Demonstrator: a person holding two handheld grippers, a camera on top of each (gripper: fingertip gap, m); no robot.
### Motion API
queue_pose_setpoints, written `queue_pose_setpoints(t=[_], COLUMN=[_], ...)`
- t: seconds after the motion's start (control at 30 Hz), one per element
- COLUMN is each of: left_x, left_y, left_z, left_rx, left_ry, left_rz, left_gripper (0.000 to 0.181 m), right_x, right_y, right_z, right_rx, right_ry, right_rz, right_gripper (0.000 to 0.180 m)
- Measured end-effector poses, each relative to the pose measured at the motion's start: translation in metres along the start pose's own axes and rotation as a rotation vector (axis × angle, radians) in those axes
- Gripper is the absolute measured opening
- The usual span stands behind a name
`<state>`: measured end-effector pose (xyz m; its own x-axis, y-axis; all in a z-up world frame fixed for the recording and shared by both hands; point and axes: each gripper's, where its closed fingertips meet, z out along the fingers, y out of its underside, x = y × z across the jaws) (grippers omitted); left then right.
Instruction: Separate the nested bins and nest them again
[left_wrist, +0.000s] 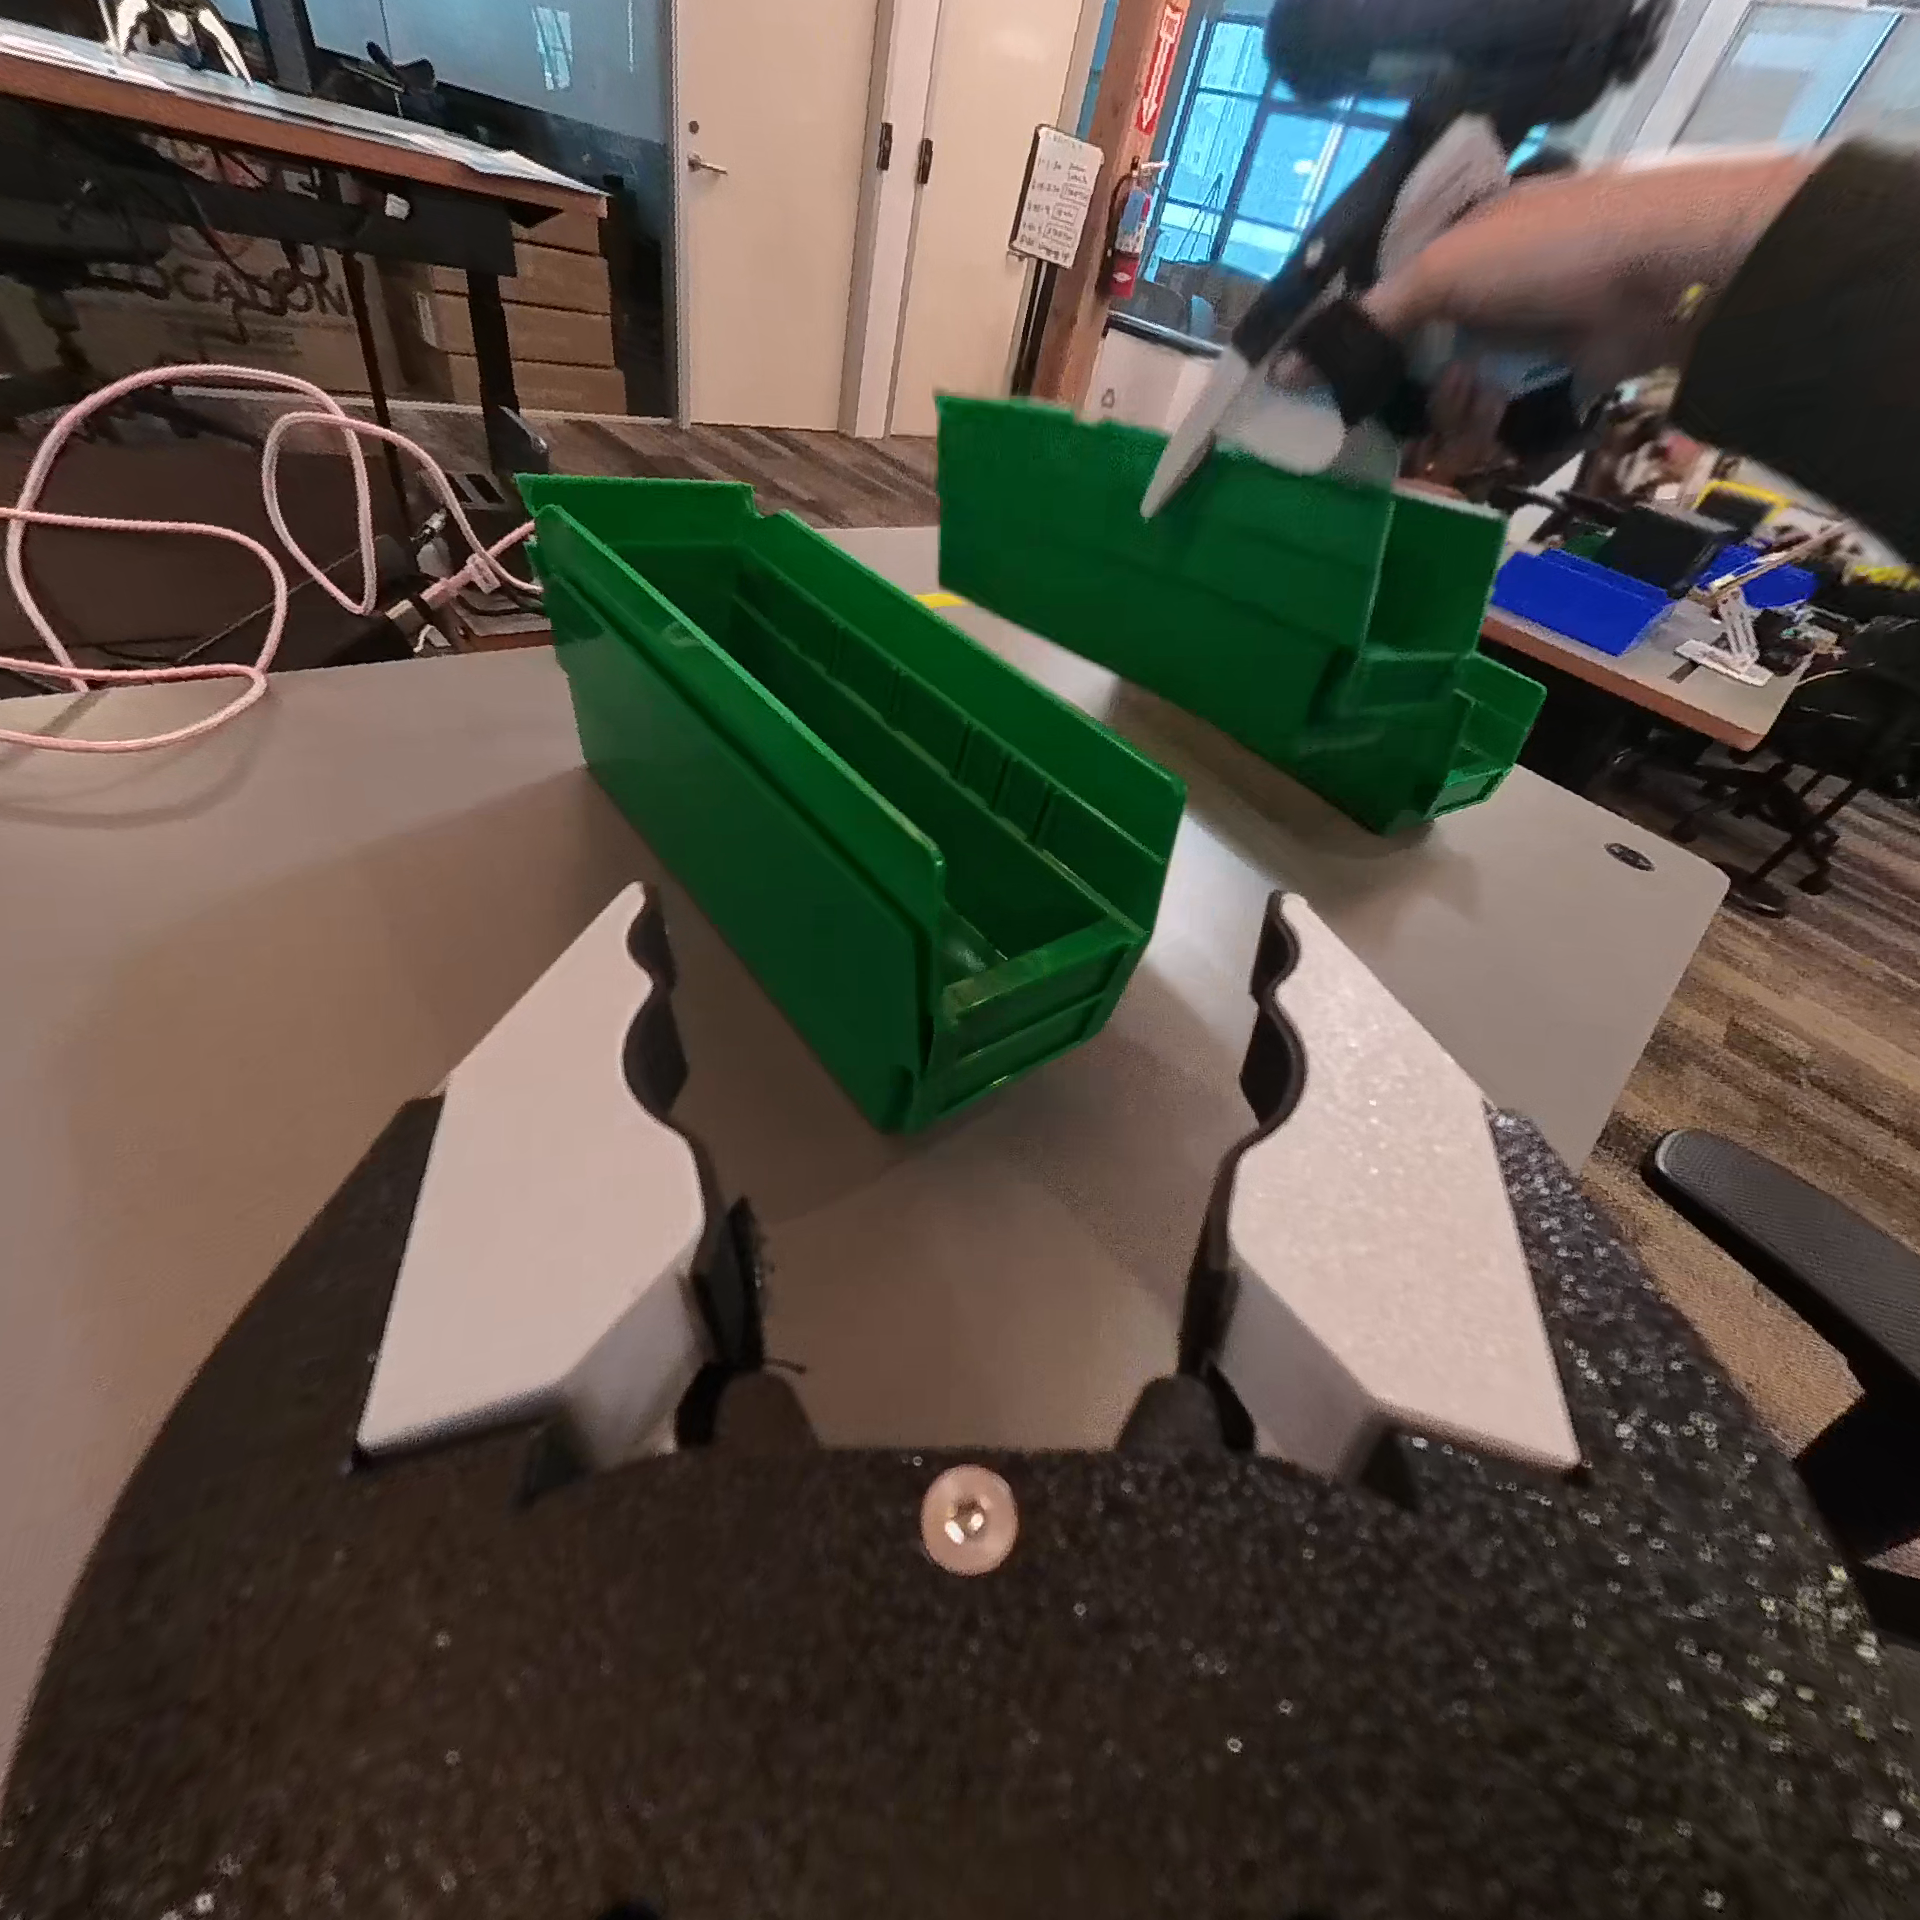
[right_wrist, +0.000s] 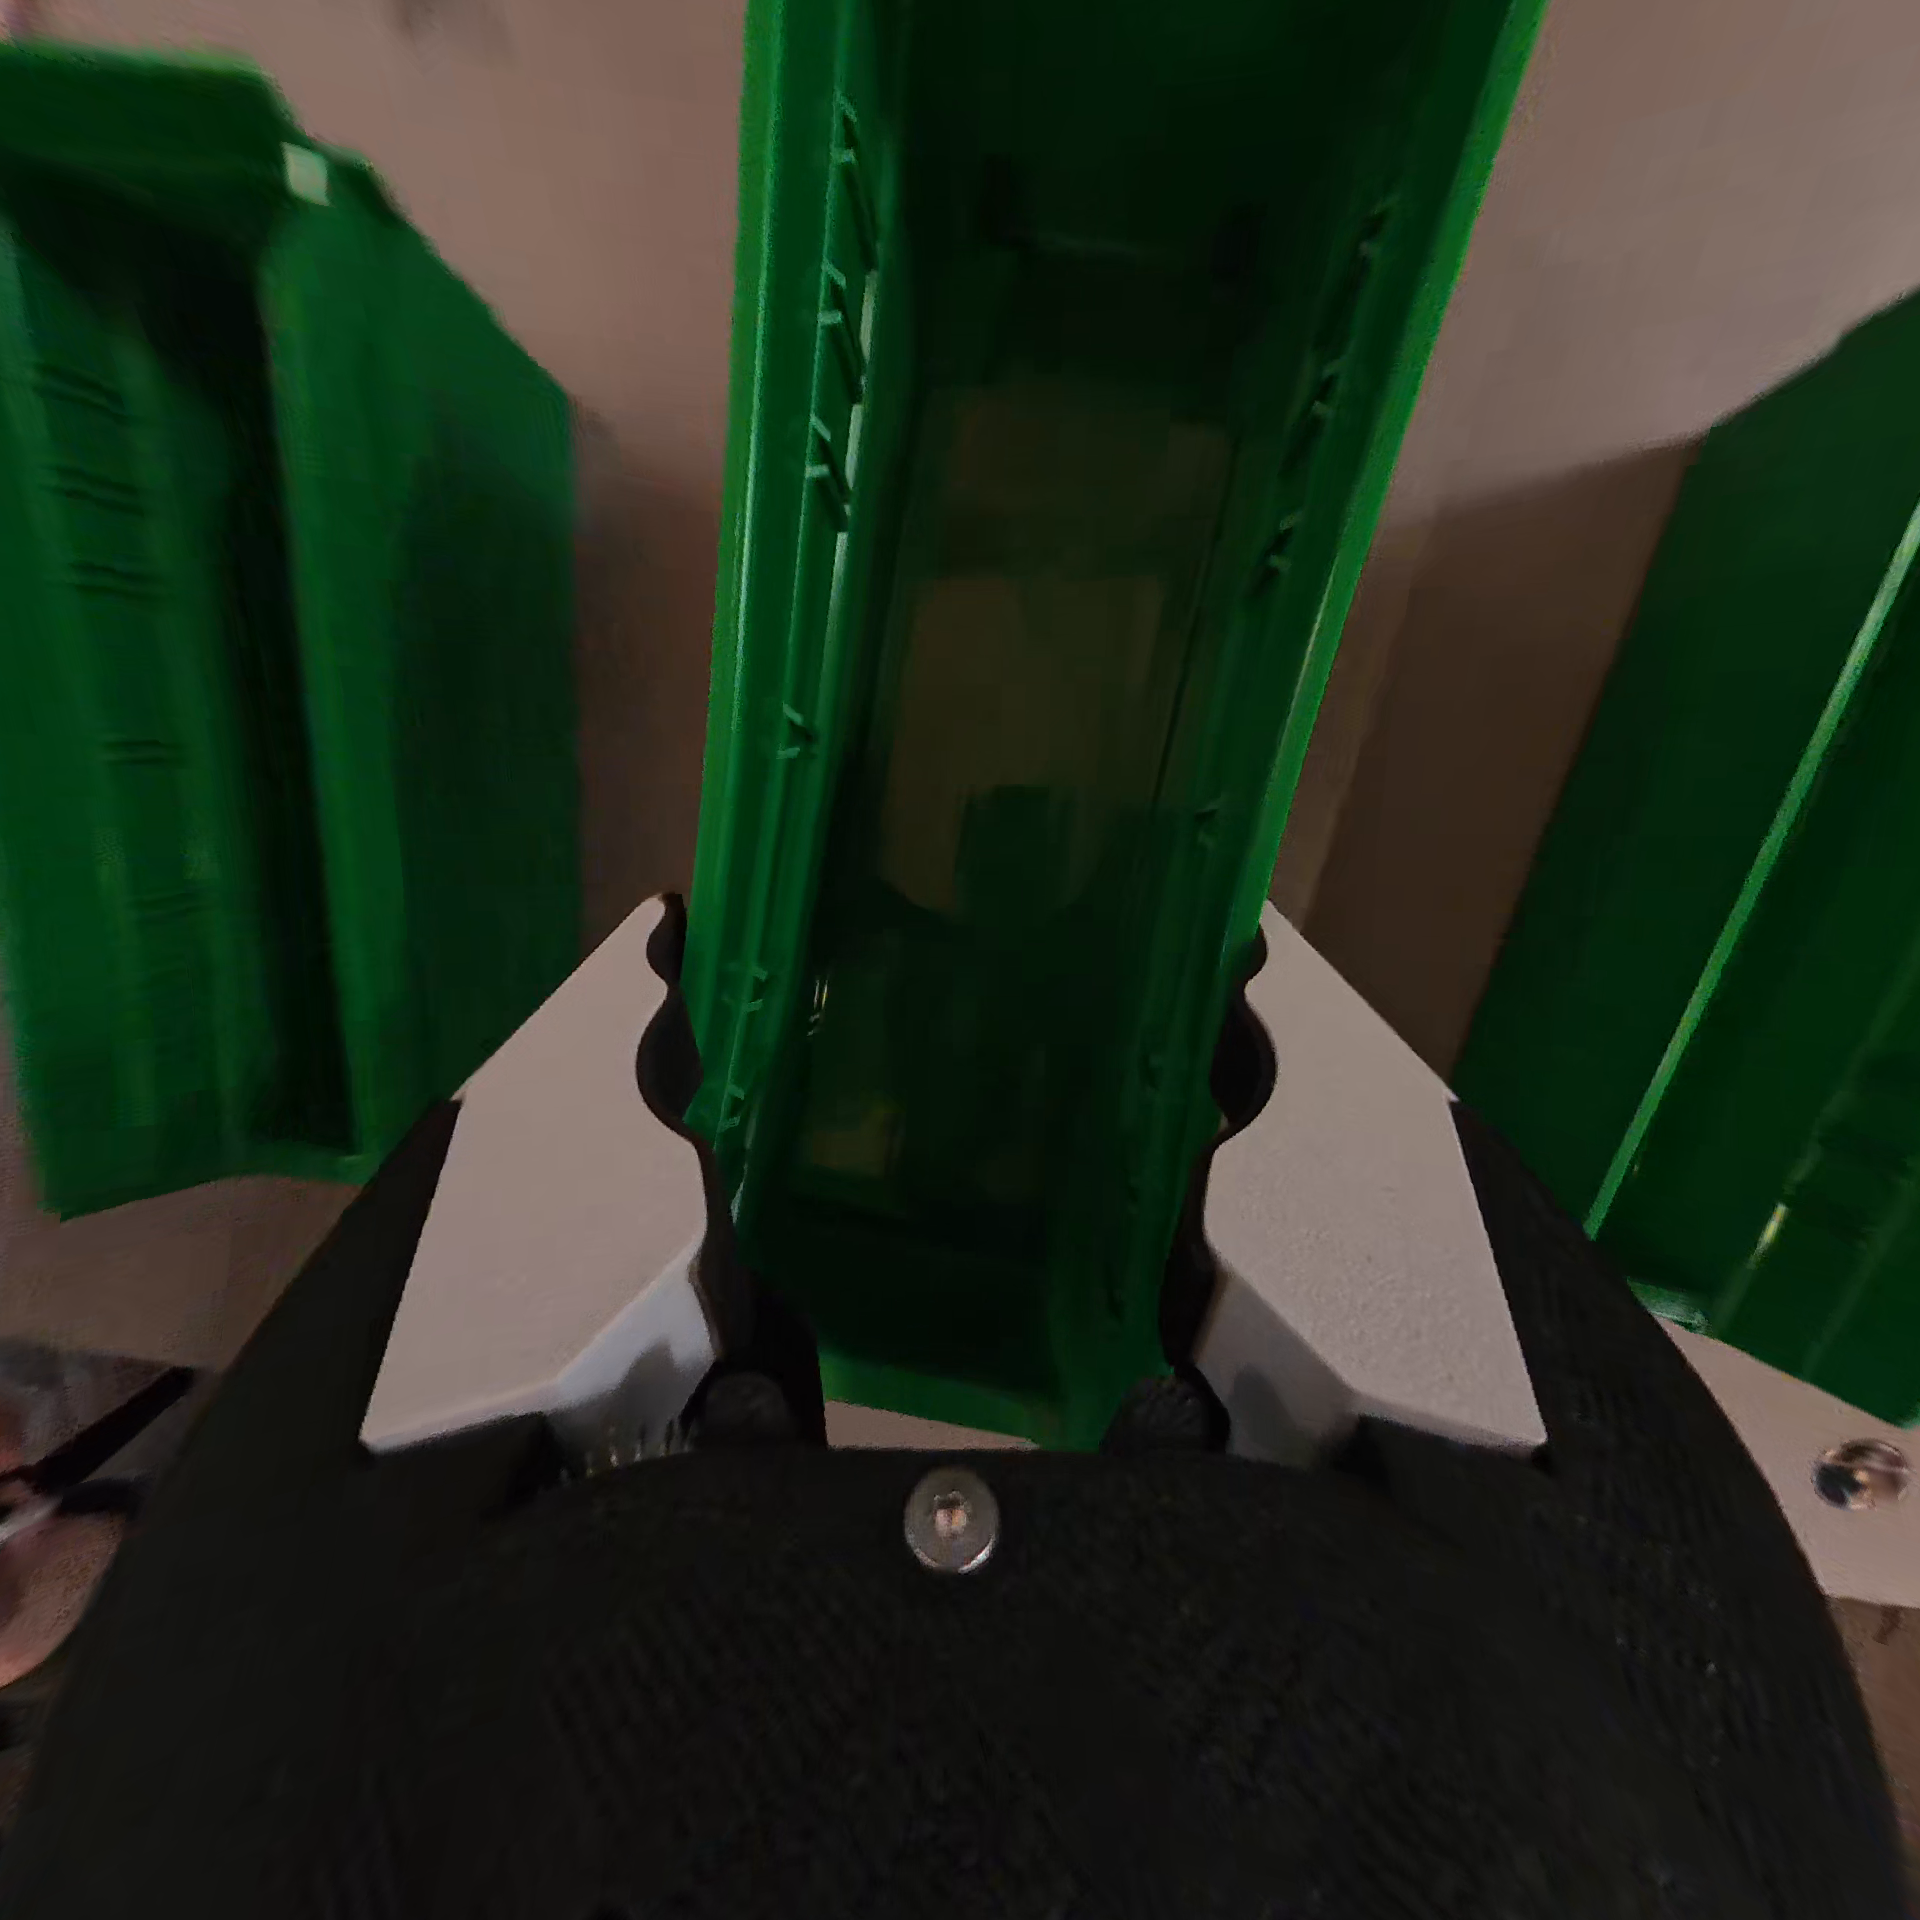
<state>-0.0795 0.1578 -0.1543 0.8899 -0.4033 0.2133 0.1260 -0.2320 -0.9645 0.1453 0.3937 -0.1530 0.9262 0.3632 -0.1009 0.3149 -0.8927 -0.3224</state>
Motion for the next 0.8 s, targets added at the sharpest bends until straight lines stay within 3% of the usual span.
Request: queue_pose_setpoints(t=[0.2,0.43,0.8], left_x=[-0.003,-0.003,0.003], left_y=[0.003,0.012,0.016], left_z=[0.001,0.01,0.015], left_rx=[-0.008,-0.039,-0.057], left_ry=[-0.01,-0.014,0.001], left_rz=[0.002,0.005,0.014], left_gripper=[0.11,0.11,0.11], right_x=[-0.093,-0.198,-0.192], right_y=[-0.022,-0.01,0.001], right_z=[-0.051,-0.046,0.009], right_rx=[0.081,0.016,-0.042], right_ry=[-0.103,-0.314,-0.084], right_rz=[-0.076,-0.104,-0.114], right_gripper=[0.102,0.102,0.104])
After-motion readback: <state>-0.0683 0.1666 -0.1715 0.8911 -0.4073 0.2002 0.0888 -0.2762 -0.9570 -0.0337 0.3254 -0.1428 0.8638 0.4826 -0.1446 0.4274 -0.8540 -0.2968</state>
